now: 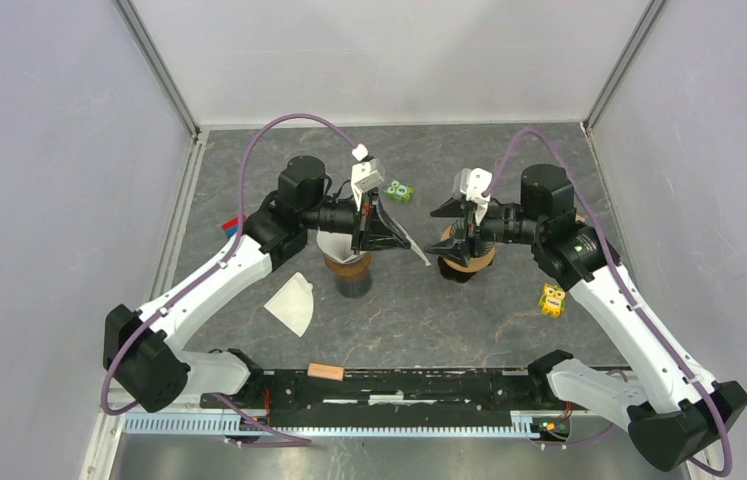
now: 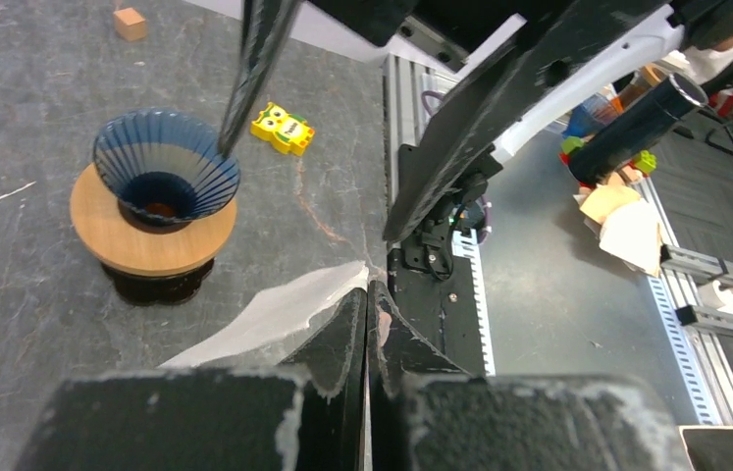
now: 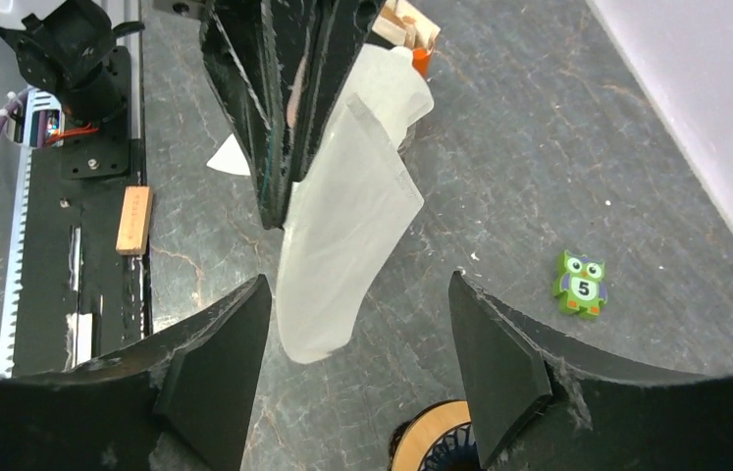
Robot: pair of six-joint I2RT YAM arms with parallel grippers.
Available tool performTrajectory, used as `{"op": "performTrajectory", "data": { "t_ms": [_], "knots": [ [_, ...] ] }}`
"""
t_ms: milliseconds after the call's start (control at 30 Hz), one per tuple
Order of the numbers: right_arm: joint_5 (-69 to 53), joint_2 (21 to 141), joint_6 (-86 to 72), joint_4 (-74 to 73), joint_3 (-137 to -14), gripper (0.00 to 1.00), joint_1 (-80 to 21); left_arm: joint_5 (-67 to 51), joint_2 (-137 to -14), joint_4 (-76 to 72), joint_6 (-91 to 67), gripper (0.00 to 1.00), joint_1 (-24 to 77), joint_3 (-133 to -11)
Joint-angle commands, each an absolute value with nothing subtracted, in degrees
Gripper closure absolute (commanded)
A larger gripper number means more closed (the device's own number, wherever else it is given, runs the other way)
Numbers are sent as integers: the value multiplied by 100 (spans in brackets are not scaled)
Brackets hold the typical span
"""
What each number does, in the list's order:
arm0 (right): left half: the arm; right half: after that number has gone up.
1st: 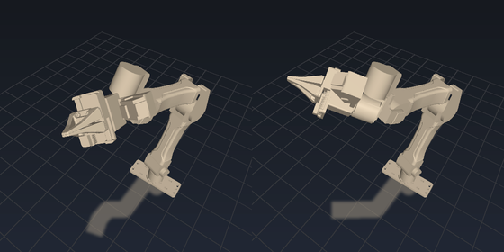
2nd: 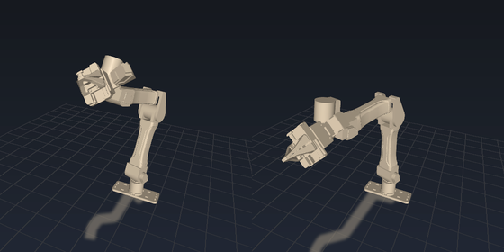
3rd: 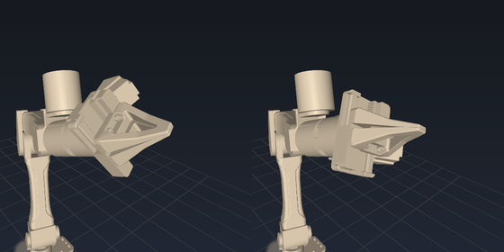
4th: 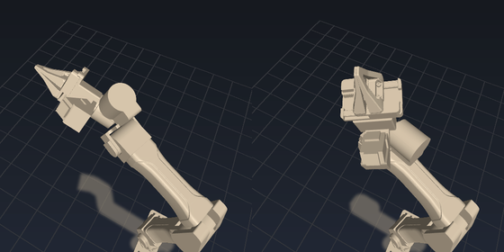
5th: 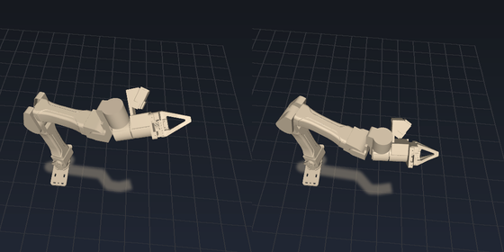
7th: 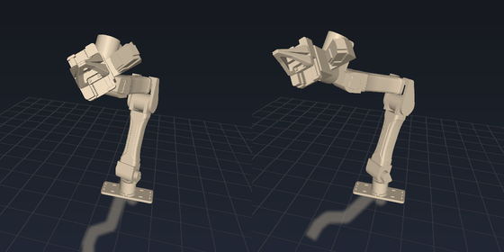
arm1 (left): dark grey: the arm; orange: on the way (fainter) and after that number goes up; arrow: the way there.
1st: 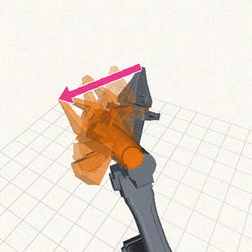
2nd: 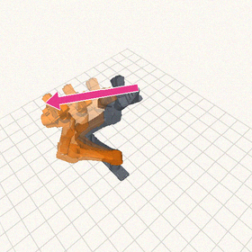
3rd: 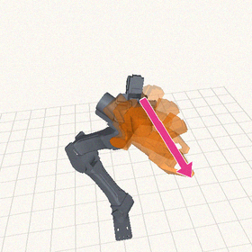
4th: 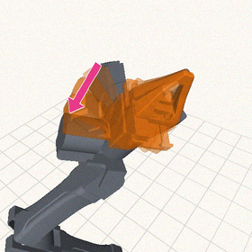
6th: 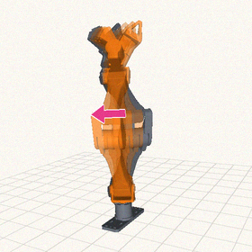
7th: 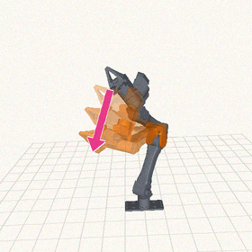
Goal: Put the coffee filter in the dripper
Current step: Place the coffee filter in the coffee dripper.
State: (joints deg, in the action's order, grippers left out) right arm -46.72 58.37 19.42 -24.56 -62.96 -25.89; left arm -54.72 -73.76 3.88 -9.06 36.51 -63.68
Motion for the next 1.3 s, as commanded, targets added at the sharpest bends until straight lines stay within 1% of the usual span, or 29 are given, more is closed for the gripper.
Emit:
{"op": "performTrajectory", "data": {
  "t_ms": [0,300,567,967,1267],
  "knots": [
    [-4832,5893,2040,-2382,-6194,28,-2654,-5893,-7403,44,-742,98,3740,-6385],
    [-5288,5900,1755,-2215,-6164,39,-2654,-5832,-7543,534,-105,98,3967,-6573],
    [-5407,5854,1635,-2038,-5945,49,-2654,-5761,-7585,663,168,98,4034,-6635],
    [-5712,5801,1415,-1830,-5788,53,-2647,-5572,-7672,935,530,98,4148,-6785],
    [-5633,5819,1389,-1787,-5753,56,-2630,-5548,-7649,1037,688,98,4175,-6776]
  ]
}}
